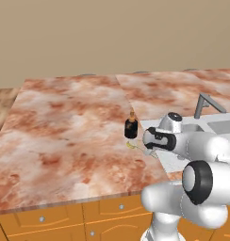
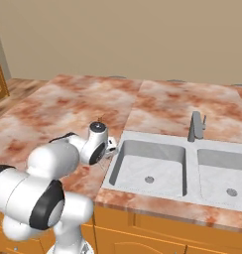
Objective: Locate and retrieve the soap dispenser and dish brush from the cabinet. Place them next to the sink.
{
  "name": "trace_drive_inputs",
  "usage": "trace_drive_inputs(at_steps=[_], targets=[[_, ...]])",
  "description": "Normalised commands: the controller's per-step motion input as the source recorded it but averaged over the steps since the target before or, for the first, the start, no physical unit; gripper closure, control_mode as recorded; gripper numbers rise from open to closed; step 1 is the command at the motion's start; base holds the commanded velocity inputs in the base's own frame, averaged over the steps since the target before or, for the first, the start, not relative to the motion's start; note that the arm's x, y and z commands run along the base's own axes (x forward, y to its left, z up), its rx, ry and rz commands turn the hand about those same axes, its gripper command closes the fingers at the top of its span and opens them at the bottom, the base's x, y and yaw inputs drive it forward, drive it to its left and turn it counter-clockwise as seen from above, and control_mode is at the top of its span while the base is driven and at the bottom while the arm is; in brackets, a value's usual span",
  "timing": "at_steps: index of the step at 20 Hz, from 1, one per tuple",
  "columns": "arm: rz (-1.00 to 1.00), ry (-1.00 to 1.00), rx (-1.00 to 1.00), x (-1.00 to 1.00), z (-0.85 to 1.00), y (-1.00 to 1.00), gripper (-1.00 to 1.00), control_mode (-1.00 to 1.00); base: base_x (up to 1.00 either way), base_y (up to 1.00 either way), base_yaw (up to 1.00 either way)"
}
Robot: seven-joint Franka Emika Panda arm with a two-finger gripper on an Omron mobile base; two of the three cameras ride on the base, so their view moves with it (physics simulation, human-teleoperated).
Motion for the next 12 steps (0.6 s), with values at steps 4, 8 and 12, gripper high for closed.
trace_drive_inputs(at_steps=[4, 8, 12], targets=[[-0.07, 0.12, 0.06, -0.33, 1.0, -0.04, -1.0, -1.0, 0.0, 0.0, 0.0], [-0.07, 0.11, 0.01, -0.37, 0.94, 0.0, -1.0, -1.0, 0.0, 0.0, 0.0], [-0.15, 0.0, 0.04, -0.62, 0.5, -0.04, -1.0, -1.0, 0.0, 0.0, 0.0]])
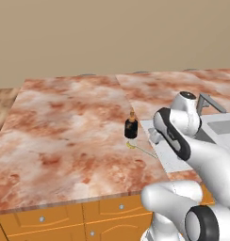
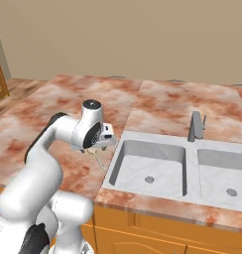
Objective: Locate and retrieve the soap dispenser and dish brush from the cabinet. Place them next to the sink.
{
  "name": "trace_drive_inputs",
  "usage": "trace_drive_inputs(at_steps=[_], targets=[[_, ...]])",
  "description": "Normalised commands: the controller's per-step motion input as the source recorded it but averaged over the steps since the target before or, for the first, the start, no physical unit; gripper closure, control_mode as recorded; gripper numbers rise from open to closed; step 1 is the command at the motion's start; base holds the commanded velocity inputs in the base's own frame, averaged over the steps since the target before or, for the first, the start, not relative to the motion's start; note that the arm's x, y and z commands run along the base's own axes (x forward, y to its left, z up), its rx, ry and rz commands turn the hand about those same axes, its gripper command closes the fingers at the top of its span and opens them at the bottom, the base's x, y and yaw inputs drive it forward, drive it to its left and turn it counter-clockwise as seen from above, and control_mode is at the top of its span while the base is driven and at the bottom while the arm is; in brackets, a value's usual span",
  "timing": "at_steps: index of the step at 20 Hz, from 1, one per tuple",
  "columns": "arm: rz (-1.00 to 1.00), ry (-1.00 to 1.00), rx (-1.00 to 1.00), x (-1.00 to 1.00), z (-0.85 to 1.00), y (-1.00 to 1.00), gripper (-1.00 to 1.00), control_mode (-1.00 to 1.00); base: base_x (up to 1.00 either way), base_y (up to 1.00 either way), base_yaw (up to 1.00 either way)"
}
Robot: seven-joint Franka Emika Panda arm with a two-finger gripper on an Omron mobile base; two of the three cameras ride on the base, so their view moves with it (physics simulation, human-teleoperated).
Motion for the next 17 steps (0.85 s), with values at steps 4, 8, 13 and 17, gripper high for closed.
trace_drive_inputs(at_steps=[4, 8, 13, 17], targets=[[-0.29, 0.0, 0.16, -0.54, 0.53, 0.0, -1.0, -1.0, 0.0, 0.0, 0.0], [-0.25, 0.0, -0.01, -0.43, 0.23, 0.22, -1.0, -1.0, 0.0, 0.0, 0.0], [-0.22, -0.04, -0.07, -0.5, 0.06, 0.21, -1.0, -1.0, 0.0, 0.0, 0.0], [-0.22, -0.03, -0.09, -0.47, 0.09, 0.12, -1.0, -1.0, 0.0, 0.0, 0.0]])
